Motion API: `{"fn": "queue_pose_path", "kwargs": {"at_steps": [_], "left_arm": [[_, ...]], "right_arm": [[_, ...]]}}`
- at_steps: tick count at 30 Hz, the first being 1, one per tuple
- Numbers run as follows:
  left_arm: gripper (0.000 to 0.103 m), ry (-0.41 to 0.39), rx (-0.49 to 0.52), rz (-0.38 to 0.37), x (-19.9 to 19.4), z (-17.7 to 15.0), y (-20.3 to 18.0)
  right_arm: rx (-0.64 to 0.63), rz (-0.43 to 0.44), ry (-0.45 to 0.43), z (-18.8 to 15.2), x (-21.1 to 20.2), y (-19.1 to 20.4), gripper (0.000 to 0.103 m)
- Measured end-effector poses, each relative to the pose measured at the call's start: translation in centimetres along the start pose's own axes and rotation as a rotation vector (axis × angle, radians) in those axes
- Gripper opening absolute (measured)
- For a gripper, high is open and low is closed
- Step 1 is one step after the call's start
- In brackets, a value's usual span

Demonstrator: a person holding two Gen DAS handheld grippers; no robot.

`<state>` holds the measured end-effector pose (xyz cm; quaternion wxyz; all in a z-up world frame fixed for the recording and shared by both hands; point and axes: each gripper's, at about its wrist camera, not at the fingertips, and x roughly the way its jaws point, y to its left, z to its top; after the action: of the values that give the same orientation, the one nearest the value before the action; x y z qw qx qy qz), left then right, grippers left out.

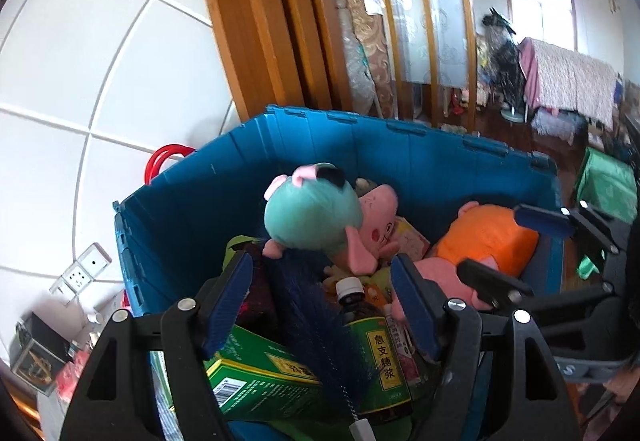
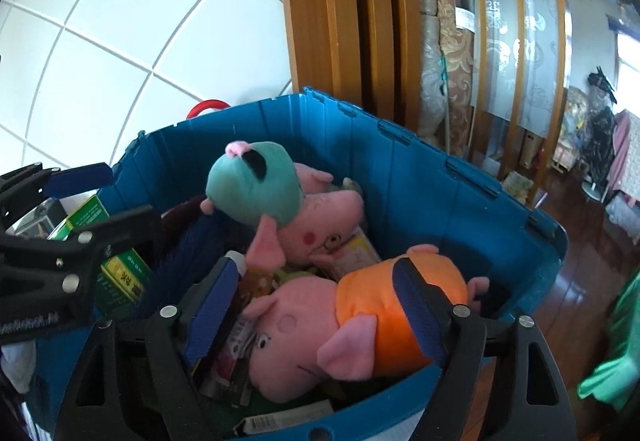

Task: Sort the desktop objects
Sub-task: 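Carry the pig plush into the blue bin and open both grippers, then withdraw both grippers from the bin back toward the table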

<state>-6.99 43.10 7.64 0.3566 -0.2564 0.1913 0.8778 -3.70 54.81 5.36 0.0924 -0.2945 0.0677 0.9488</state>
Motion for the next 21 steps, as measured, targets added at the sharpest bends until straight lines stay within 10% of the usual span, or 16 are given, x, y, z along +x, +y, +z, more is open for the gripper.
{"fn": "queue_pose_path", "kwargs": {"at_steps": [11, 21], "left_arm": [[0.082, -0.159, -0.233, 0.021, -7.9, -4.8, 6.8], [0.089, -0.194, -0.395, 0.256, -15.1, -13.1, 16.6]], "right_arm": [[-0.031, 0.031, -0.078, -0.4, -4.4, 3.7, 0.103], [-0.123, 0.161, -0.123, 0.2, -5.8, 13.2, 0.103]]}}
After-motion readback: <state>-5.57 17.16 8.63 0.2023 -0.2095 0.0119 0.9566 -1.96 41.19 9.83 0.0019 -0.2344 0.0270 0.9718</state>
